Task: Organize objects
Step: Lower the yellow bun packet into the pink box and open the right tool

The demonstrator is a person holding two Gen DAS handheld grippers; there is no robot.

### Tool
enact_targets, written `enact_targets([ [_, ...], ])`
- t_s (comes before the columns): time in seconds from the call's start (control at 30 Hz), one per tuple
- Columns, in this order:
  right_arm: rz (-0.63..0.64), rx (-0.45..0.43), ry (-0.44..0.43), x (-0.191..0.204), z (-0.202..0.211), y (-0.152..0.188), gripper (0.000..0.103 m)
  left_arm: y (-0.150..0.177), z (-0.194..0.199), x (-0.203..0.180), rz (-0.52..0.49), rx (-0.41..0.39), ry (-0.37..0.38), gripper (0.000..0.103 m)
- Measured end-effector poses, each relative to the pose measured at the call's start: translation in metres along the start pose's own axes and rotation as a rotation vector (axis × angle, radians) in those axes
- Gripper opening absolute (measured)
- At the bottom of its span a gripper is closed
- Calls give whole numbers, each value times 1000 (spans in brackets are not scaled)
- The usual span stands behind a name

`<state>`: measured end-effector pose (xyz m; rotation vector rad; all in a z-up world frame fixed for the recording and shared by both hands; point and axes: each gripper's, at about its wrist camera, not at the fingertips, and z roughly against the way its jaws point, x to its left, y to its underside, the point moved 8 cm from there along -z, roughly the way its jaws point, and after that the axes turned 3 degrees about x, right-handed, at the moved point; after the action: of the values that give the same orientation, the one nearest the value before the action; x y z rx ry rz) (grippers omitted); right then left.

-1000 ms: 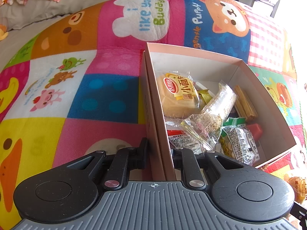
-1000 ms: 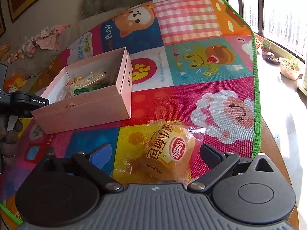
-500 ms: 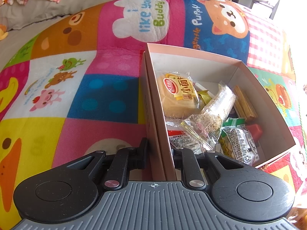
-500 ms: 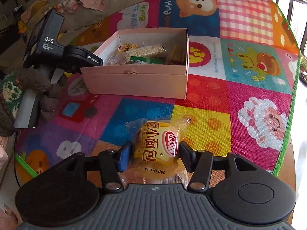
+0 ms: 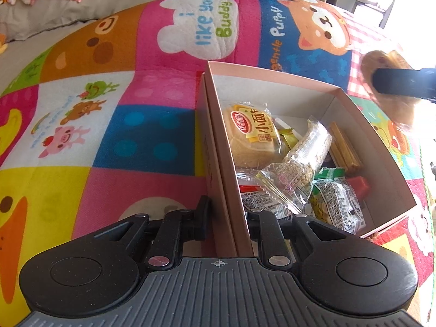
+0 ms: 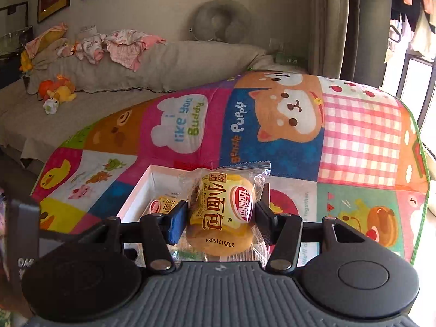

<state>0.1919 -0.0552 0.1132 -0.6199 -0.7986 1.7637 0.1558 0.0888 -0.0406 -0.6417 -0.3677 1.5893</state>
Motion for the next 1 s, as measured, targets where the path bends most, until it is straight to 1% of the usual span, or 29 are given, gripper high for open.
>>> enact_targets([
  [0.07,-16,12,17,-2,-18,-5,53,0,0,0,2,-1,3,21],
  [0.17,-63,50,-1,-7,-43,-8,53,0,0,1,4,-5,8,21],
  [0.27,-69,76,5,-10,-62,-7,53,1,0,1,6,-9,12,21],
  [0.4,-97,139,-21,-14,-83,5,53,2,1,1,9,-16,15,21],
  [0.47,-114,153,-33,-16,-90,13,54,2,1,1,11,-20,15,21],
  [0.57,-101,142,-23,-16,-97,21,54,2,2,1,15,-25,17,21],
  [0.67,-97,137,-18,-16,-100,21,54,2,2,1,18,-27,18,21],
  [0.8,-67,128,21,-18,-102,23,54,2,2,1,16,-29,18,22],
  [0.87,-63,121,18,-19,-100,24,54,1,2,2,18,-27,19,22],
  [0.93,-50,115,38,-20,-97,24,58,1,2,2,18,-27,18,22],
  [0.97,-42,112,44,-20,-95,24,65,1,2,2,18,-26,18,22],
  [1.0,-40,115,34,-20,-93,25,66,1,2,2,17,-27,18,22],
])
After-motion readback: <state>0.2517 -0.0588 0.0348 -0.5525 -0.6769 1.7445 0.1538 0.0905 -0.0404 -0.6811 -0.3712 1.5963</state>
